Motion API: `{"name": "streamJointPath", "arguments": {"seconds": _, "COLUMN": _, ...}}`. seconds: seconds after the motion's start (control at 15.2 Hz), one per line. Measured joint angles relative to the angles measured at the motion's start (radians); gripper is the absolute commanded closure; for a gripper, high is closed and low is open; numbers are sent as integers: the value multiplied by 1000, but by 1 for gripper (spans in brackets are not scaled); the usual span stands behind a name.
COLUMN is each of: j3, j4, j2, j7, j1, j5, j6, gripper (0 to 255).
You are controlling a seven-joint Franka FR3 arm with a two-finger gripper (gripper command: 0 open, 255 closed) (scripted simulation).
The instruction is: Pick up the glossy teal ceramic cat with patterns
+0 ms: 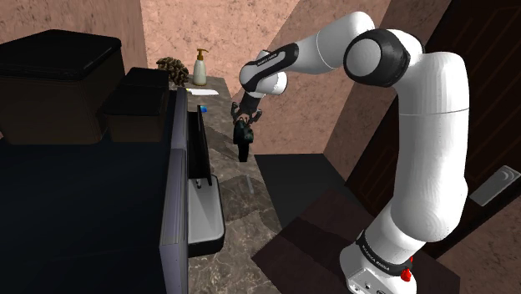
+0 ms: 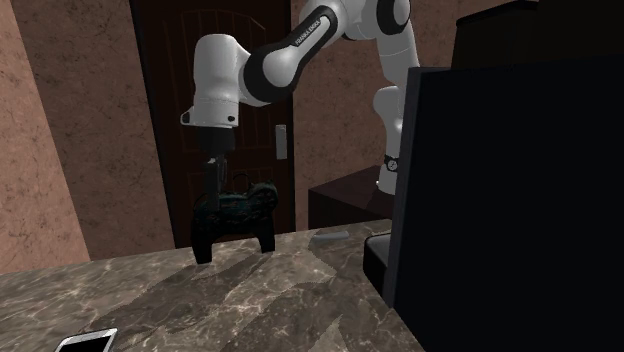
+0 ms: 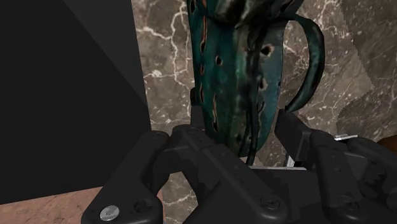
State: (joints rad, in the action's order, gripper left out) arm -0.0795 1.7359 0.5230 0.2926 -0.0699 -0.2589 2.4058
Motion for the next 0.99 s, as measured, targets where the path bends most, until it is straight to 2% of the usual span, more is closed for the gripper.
{"name": "streamJointPath", "arguments": {"seconds": 0.33, "j3": -1, "j4": 1, "j2": -9, "j7": 2, "j1": 1, "j5": 2, "j6": -11, "gripper": 255}}
{"name": "streamJointPath", "arguments": {"seconds": 0.99, "j3": -13, "j4": -29, "j2": -81, "j7": 28, "j1": 7, "j5": 25, "j6": -112, "gripper": 255}}
